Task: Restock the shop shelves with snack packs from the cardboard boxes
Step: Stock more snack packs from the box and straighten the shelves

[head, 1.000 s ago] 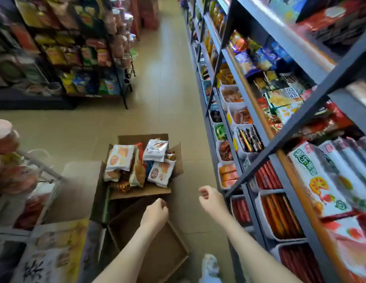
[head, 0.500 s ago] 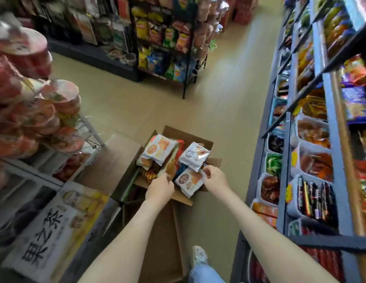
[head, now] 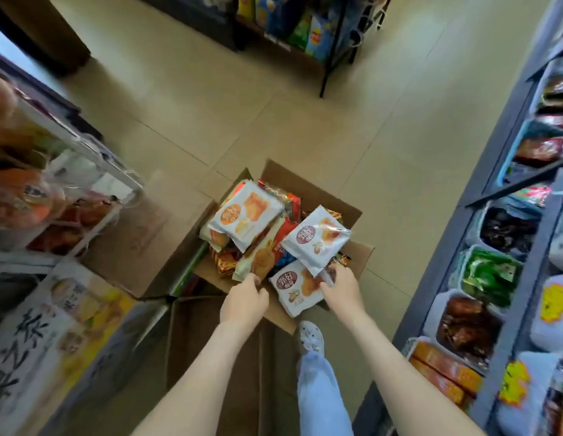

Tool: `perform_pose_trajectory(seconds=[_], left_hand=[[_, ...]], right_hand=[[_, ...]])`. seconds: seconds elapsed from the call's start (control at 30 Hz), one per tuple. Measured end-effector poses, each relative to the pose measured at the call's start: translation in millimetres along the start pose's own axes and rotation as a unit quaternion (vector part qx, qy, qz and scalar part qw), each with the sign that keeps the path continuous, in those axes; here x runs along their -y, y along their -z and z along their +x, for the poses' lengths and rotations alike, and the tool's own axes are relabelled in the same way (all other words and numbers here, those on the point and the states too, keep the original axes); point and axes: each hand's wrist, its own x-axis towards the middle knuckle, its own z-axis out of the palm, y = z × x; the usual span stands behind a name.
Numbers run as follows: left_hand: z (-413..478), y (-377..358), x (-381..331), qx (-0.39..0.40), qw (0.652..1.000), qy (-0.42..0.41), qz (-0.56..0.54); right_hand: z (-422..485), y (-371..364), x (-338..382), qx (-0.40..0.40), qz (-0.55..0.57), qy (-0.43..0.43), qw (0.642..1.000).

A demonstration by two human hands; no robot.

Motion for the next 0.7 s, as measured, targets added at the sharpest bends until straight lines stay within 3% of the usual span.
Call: perform_pose_trajectory(seconds=[0.3, 0.57, 0.7], left_hand=[[103.1, -77.0, -79.7, 0.033, 0.998, 0.022, -0.039], [168.9, -166.0, -74.0, 0.038, 0.996, 0.064, -0.048], [196.3, -196.4, -64.5, 0.039, 0.995, 0.059, -0.071]], right_hand=[[117.8, 30.1, -27.6, 0.027, -0.051, 0.032, 0.998], [218.9, -4.8, -84.3, 0.025, -0.120, 0.033, 0.992], [264.3, -21.3, -97.9, 0.070, -0.168, 0.035, 0.983]])
